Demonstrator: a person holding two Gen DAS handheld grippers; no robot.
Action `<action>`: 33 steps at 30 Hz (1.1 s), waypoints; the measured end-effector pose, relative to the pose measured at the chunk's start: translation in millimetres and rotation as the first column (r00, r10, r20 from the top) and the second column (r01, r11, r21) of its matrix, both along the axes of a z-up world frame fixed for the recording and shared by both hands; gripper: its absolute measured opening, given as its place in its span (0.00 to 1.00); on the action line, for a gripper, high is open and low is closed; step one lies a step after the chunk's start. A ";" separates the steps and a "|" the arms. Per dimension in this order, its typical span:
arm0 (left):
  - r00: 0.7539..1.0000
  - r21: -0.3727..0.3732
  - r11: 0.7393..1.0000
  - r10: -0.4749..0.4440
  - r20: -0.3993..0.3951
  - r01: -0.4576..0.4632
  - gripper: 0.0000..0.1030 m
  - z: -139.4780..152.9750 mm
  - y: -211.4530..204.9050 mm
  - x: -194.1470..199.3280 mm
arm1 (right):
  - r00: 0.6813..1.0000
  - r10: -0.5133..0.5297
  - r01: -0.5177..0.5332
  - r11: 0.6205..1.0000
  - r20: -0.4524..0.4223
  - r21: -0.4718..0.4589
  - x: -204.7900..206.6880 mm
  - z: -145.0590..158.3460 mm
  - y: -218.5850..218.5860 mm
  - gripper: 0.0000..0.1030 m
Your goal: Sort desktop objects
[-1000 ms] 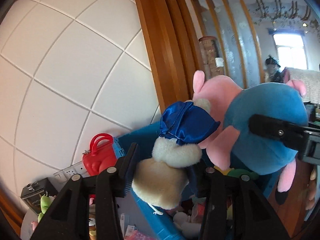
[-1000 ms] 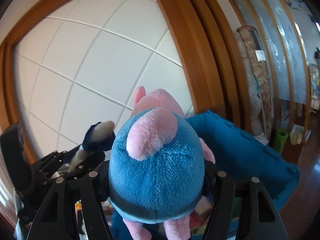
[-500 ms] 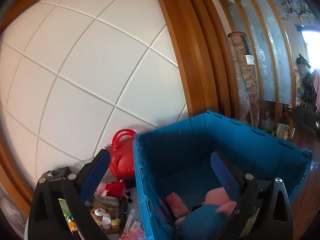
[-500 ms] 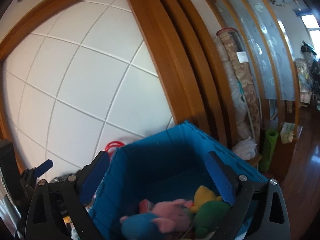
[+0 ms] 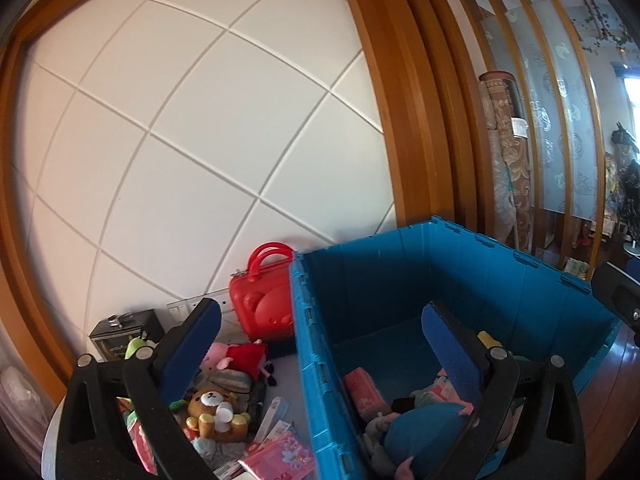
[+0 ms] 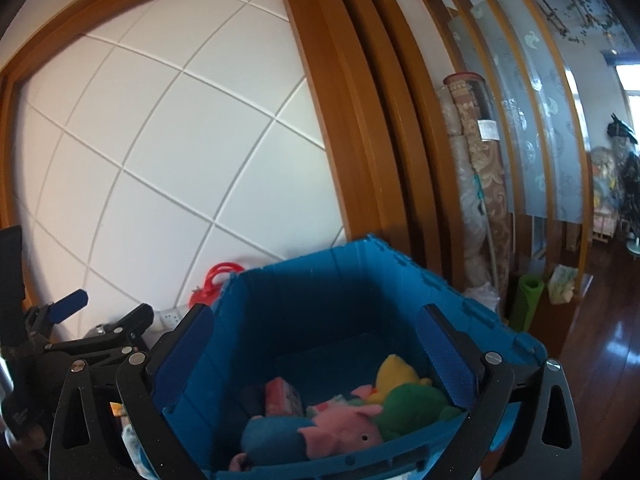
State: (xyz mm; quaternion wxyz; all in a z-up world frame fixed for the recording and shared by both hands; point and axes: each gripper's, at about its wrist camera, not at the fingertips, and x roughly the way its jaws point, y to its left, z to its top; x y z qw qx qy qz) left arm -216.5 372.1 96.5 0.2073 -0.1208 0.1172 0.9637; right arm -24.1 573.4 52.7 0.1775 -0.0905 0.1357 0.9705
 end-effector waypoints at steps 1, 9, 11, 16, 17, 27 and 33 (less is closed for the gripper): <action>1.000 0.006 1.000 0.003 0.004 -0.004 0.99 0.1 -4.4 0.2 | 1.000 0.005 -0.005 1.000 0.002 -0.002 -0.4 -0.2 -1.6 1.00; 1.000 0.053 0.999 0.004 0.007 -0.004 0.99 -2.0 -44.0 7.2 | 1.000 0.010 -0.010 1.000 0.010 0.017 9.6 1.9 -34.6 1.00; 1.000 0.059 0.998 -0.019 0.009 0.018 0.99 -3.8 -55.4 10.6 | 1.000 0.002 -0.002 1.000 0.013 0.027 14.7 3.9 -46.7 1.00; 0.999 0.064 0.998 -0.032 0.025 0.030 0.99 -8.7 -92.8 20.1 | 0.999 -0.029 0.026 0.998 0.041 0.056 27.3 2.5 -92.1 1.00; 0.999 0.059 0.997 -0.045 0.030 0.043 0.99 -9.9 -99.4 22.2 | 0.998 -0.032 0.029 0.998 0.052 0.055 30.1 -0.1 -105.1 1.00; 0.992 0.043 0.996 -0.088 0.091 0.084 0.99 -29.9 -177.1 60.4 | 0.991 -0.011 0.010 1.000 0.132 0.013 63.8 -35.5 -201.3 1.00; 0.995 0.008 0.998 -0.063 0.083 0.062 0.99 -40.5 -200.8 89.0 | 0.988 0.037 -0.040 0.999 0.150 0.022 88.0 -48.8 -236.0 1.00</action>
